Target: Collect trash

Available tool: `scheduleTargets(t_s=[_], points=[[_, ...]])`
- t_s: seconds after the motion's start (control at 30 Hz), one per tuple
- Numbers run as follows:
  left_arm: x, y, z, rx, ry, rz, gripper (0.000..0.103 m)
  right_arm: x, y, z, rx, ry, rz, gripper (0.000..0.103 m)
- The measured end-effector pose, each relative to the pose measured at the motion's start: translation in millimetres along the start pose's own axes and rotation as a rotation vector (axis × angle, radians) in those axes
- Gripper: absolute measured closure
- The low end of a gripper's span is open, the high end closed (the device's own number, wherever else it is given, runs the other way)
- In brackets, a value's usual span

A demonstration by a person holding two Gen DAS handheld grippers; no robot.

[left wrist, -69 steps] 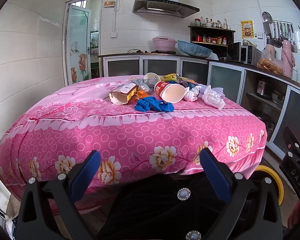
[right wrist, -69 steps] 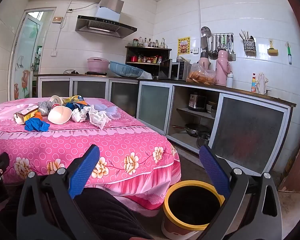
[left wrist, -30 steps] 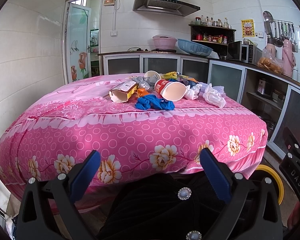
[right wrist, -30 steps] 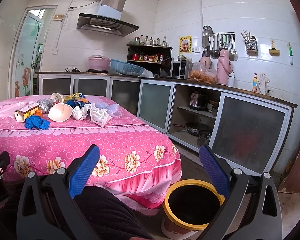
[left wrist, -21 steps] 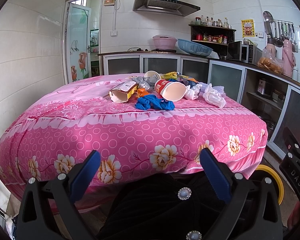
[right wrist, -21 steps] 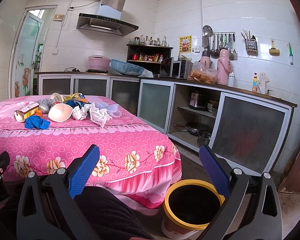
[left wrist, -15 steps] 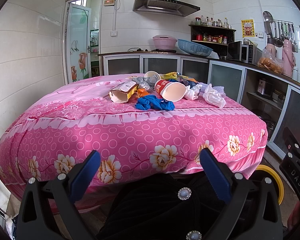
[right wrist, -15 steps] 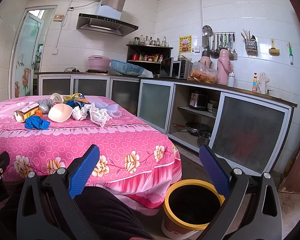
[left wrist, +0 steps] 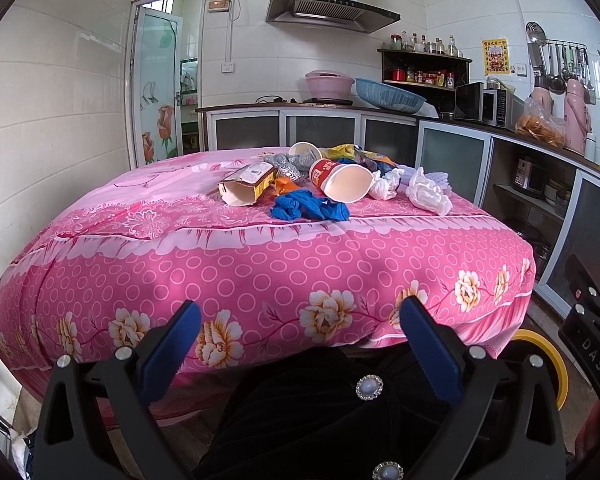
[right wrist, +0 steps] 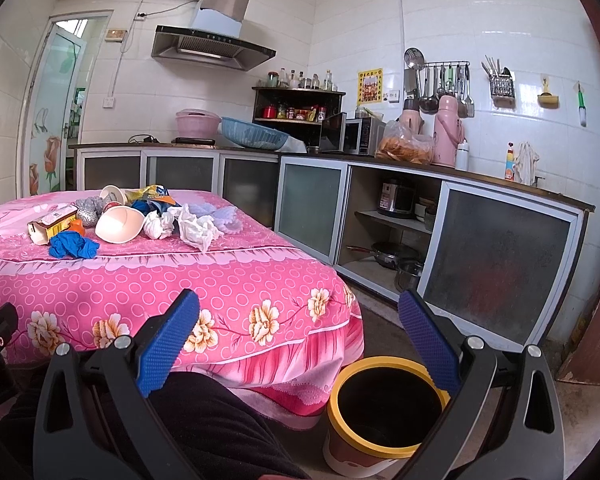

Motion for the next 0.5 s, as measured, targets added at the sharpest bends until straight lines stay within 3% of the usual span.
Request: scheduleTargets(t_s=[0.5], points=[[-1.1,-0.9,-1.3,0.002,-0.001,0.002,0.007,1.7,0.4,-0.5,0.001,-0.002,0.003,0.008]])
Point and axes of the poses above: each gripper's, at about its wrist camera, not at the fingertips, and x roughly the way its jaws point, z to its left, y to its underside, the point moved 8 cm from there along x, roughly the way its jaws point, and after that the axes turned 6 degrees about -x, right-handed, at the moved point
